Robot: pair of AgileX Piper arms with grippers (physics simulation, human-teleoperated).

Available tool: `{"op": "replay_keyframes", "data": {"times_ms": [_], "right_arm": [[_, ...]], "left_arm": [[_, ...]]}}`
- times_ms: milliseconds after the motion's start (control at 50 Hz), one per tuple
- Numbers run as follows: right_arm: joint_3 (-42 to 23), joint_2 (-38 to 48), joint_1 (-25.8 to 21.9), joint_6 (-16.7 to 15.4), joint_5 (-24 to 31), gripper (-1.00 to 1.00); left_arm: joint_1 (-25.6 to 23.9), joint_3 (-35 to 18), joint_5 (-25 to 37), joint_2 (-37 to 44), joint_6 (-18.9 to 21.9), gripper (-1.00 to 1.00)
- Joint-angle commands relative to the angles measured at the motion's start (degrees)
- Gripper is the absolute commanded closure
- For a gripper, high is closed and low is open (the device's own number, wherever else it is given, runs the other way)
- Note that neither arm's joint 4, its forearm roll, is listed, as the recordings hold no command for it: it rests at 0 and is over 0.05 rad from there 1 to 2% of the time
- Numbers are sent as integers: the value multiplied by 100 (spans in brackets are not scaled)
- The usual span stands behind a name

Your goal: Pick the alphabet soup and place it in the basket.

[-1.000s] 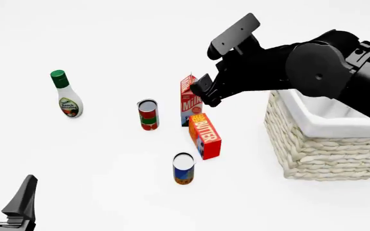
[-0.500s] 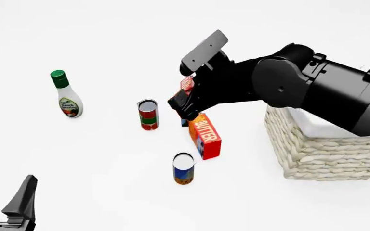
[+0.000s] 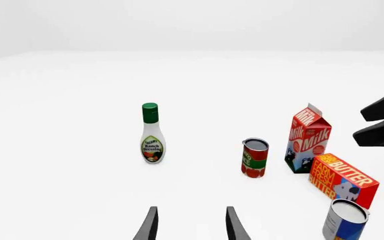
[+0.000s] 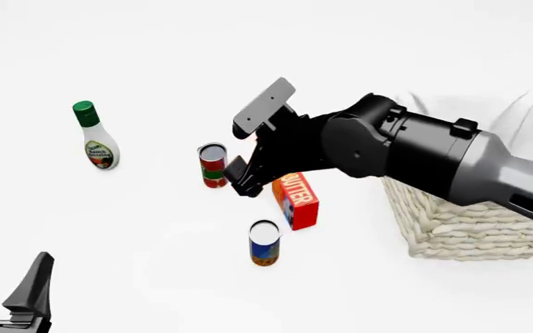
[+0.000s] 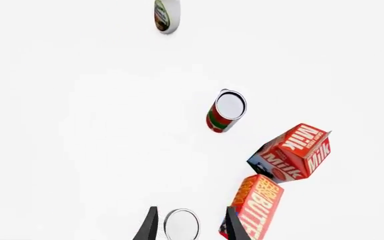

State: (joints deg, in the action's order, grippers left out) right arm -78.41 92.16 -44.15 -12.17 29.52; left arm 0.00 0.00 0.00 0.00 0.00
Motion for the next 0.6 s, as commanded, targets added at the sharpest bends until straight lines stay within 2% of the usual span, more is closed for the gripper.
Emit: {"op": "replay_keyframes", "data": {"times_ms": [20,380,600], "right_arm": [[185,236,-85,89,-203,-100],[460,501,-143,198,-425,-100],[526,682,-91,109,-499,-100]], "left_arm": [[0,0,0,0,0,-100],[0,0,0,0,0,-100],[0,0,0,0,0,-100]]}}
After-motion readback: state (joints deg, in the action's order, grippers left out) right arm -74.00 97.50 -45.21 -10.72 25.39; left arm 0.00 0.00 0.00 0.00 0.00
